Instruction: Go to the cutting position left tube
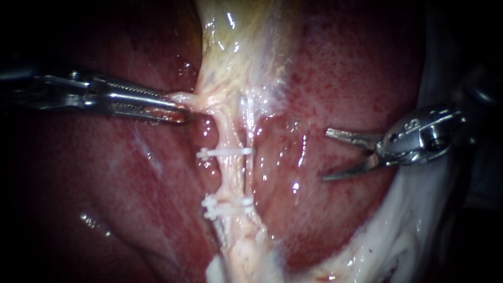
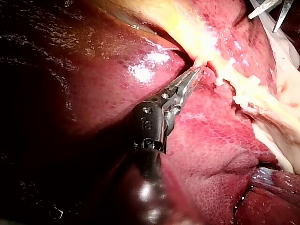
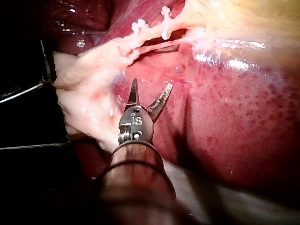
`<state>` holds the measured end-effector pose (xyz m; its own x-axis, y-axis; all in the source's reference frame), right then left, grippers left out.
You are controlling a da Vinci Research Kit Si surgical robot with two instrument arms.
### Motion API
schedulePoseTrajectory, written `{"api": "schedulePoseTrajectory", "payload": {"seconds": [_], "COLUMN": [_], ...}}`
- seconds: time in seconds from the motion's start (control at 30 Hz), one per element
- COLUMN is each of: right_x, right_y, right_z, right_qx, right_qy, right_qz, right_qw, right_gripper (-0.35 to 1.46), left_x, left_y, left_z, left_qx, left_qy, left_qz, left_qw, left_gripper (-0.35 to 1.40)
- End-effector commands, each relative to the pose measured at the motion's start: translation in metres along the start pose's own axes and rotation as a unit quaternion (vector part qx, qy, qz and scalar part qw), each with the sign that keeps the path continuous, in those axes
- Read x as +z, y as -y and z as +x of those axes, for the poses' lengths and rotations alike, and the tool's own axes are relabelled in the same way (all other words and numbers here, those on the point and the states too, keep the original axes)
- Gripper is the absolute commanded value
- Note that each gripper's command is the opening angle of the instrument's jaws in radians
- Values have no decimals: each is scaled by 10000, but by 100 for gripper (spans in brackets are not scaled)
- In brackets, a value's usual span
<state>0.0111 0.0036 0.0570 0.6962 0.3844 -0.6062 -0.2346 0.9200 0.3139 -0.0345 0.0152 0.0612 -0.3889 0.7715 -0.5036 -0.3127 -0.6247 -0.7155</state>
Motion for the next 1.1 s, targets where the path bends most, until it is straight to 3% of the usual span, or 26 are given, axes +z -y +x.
{"api": "schedulePoseTrajectory", "payload": {"seconds": [0.03, 0.17, 0.3, 0.37, 0.47, 0.6, 0.83, 1.1], "right_x": [1, 1, 2, 3, 8, 19, 50, 97], "right_y": [0, 0, 0, 1, 2, 10, 31, 42], "right_z": [0, 0, 1, 2, 7, 21, 42, 50], "right_qx": [0, -1, 4, 16, 44, 213, 511, 653], "right_qy": [-4, -9, -28, -82, -294, -579, -651, -555], "right_qz": [0, 28, 53, 116, 494, 1036, 1650, 2082], "right_qw": [10000, 10000, 10000, 9999, 9983, 9927, 9828, 9743], "right_gripper": [143, 143, 143, 143, 143, 143, 143, 143], "left_x": [-3, -32, -71, -80, -79, -73, -73, -72], "left_y": [1, -1, -2, -3, -6, -9, -10, -11], "left_z": [1, 16, 35, 40, 40, 37, 38, 38], "left_qx": [-7, -42, -88, -86, -65, -61, -63, -65], "left_qy": [3, -9, -212, -254, -274, -286, -287, -285], "left_qz": [-16, 26, 121, 148, 164, 206, 207, 203], "left_qw": [10000, 10000, 9997, 9995, 9995, 9994, 9994, 9994], "left_gripper": [-35, -35, -35, -35, -35, -35, -35, -35]}}
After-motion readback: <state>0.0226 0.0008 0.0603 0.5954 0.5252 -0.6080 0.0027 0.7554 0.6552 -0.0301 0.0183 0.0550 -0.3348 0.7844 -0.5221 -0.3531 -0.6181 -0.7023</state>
